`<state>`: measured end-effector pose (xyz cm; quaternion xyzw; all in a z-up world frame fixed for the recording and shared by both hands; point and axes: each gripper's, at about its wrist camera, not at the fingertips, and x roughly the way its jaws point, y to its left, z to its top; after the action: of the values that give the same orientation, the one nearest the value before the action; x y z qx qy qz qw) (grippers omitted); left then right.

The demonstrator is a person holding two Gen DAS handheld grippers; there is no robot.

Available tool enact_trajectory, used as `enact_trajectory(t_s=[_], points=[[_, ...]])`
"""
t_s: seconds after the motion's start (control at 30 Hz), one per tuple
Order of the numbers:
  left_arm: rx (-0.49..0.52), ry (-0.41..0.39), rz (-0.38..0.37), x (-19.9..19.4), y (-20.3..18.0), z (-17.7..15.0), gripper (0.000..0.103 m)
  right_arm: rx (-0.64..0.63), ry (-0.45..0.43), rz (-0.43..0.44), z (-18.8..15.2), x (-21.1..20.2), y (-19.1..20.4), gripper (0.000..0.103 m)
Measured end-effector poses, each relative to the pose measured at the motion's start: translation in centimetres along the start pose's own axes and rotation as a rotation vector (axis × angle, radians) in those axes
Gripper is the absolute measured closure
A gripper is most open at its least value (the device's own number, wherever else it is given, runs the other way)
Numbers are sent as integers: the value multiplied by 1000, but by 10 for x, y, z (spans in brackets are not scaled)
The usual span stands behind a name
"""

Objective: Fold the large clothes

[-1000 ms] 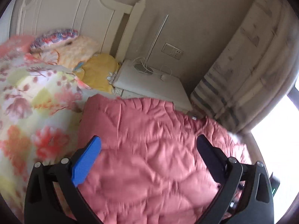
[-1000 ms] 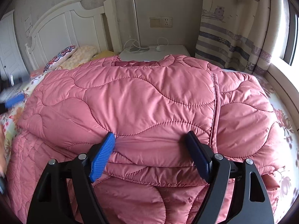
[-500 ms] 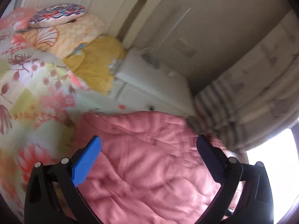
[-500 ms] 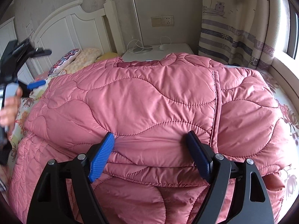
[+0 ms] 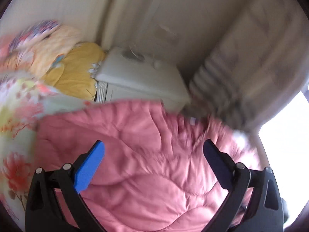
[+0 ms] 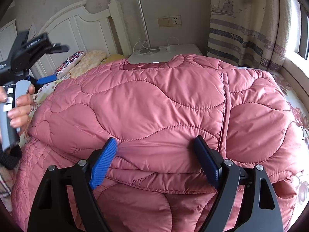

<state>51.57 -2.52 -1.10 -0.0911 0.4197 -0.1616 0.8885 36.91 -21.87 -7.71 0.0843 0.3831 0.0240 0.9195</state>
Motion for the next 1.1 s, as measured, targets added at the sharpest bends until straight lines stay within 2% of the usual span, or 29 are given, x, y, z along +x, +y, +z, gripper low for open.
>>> enact_trajectory(t_s=[0.07, 0.1, 0.17, 0.27, 0.33, 0.4, 0.5, 0.53, 0.6, 0.67, 0.8, 0.9, 0.97, 1.0, 1.03, 1.1], points=[[87, 88, 105, 33, -15, -17, 2, 1, -1, 1, 0, 0, 0, 23], [119, 98, 141, 45, -18, -27, 2, 1, -1, 2, 0, 0, 0, 23], [178, 44, 192, 46, -26, -41, 2, 3, -5, 13, 0, 0, -1, 23], [129, 18, 215, 27, -29, -42, 3, 5, -1, 16, 0, 1, -2, 22], [134, -34, 164, 7, -37, -48, 2, 8, 0, 19, 0, 1, -2, 22], [207, -58, 158, -4, -51, -63, 2, 9, 0, 24, 0, 2, -2, 21], [329, -26, 259, 17, -64, -87, 2, 11, 1, 30, 0, 1, -3, 20], [328, -24, 259, 20, -62, -90, 2, 13, 1, 33, 0, 1, -3, 20], [255, -6, 208, 21, -50, -84, 2, 17, 3, 36, 0, 2, -3, 20], [223, -3, 196, 20, -42, -82, 2, 19, 5, 43, 0, 2, -4, 19], [207, -26, 255, -9, -46, -93, 2, 28, 6, 56, 0, 2, -5, 19], [196, -76, 256, -58, -46, -111, 2, 42, 5, 70, 0, 1, -8, 18], [227, -99, 291, -89, -44, -130, 2, 43, 5, 71, 0, 1, -8, 18], [233, -96, 314, -96, -40, -136, 2, 42, 5, 71, 0, 1, -9, 18], [234, -70, 358, -102, -33, -147, 2, 42, 5, 71, 0, 1, -9, 18], [222, 0, 389, -100, -16, -163, 2, 43, 5, 71, 0, 2, -8, 18]])
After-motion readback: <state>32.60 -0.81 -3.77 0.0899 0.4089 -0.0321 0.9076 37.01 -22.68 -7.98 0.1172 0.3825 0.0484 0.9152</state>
